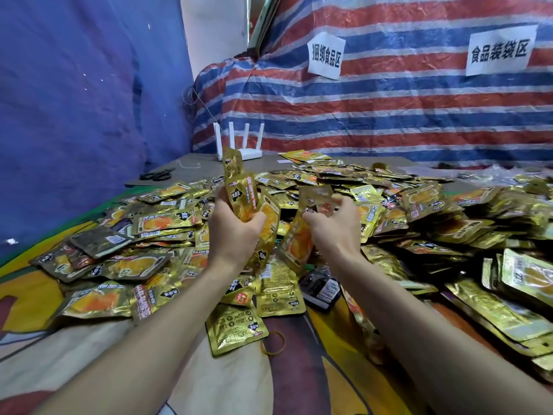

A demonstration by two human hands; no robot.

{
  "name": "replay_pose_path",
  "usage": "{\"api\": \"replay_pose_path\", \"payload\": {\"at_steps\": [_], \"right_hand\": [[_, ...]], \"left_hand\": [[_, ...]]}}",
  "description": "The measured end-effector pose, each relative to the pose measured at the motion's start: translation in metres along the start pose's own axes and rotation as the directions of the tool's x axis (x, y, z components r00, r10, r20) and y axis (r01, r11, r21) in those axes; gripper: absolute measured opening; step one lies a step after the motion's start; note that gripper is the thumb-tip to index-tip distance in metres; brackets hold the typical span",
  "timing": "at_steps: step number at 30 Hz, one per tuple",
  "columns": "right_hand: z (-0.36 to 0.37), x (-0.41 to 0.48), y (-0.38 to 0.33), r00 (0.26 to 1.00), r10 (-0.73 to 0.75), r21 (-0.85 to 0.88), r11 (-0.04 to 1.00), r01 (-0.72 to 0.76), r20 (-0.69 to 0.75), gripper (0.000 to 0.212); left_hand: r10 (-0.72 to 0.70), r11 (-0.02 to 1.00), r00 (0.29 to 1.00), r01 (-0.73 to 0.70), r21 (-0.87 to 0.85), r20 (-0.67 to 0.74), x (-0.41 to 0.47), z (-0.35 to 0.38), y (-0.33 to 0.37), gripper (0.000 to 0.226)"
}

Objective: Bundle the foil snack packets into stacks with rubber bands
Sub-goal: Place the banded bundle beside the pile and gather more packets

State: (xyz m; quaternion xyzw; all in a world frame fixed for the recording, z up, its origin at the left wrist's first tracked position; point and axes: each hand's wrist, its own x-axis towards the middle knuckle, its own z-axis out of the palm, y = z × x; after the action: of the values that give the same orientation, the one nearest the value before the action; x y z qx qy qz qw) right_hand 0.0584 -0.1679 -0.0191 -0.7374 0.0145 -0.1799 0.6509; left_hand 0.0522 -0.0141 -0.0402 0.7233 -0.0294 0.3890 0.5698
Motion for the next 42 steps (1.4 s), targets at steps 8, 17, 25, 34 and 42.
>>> {"api": "replay_pose_path", "payload": {"at_steps": [8, 17, 25, 34, 42], "right_hand": [[0.013, -0.014, 0.011, 0.995, -0.023, 0.029, 0.999, 0.020, 0.093, 0.014], [0.023, -0.016, 0.005, 0.972, 0.093, 0.327, 0.931, -0.161, 0.214, 0.035], [0.026, -0.024, -0.008, 0.983, -0.076, 0.348, 0.938, 0.014, 0.164, 0.059], [0.018, -0.025, 0.004, 0.844, -0.237, 0.135, 0.971, 0.196, 0.482, 0.117], [0.019, -0.028, 0.001, 0.892, -0.363, 0.260, 0.919, 0.296, 0.269, 0.061]], "left_hand": [[-0.042, 0.992, 0.977, 0.066, -0.109, 0.211, -0.012, 0.002, 0.001, 0.034], [0.004, 0.998, 0.881, 0.028, -0.061, 0.474, -0.022, 0.011, 0.007, 0.049], [-0.040, 0.998, 0.899, 0.057, -0.025, 0.436, -0.020, 0.023, 0.020, 0.049], [-0.115, 0.960, 0.774, 0.247, -0.129, 0.623, -0.016, 0.010, 0.011, 0.068], [-0.114, 0.808, 0.594, 0.522, -0.273, 0.797, -0.016, 0.006, 0.016, 0.103]]}}
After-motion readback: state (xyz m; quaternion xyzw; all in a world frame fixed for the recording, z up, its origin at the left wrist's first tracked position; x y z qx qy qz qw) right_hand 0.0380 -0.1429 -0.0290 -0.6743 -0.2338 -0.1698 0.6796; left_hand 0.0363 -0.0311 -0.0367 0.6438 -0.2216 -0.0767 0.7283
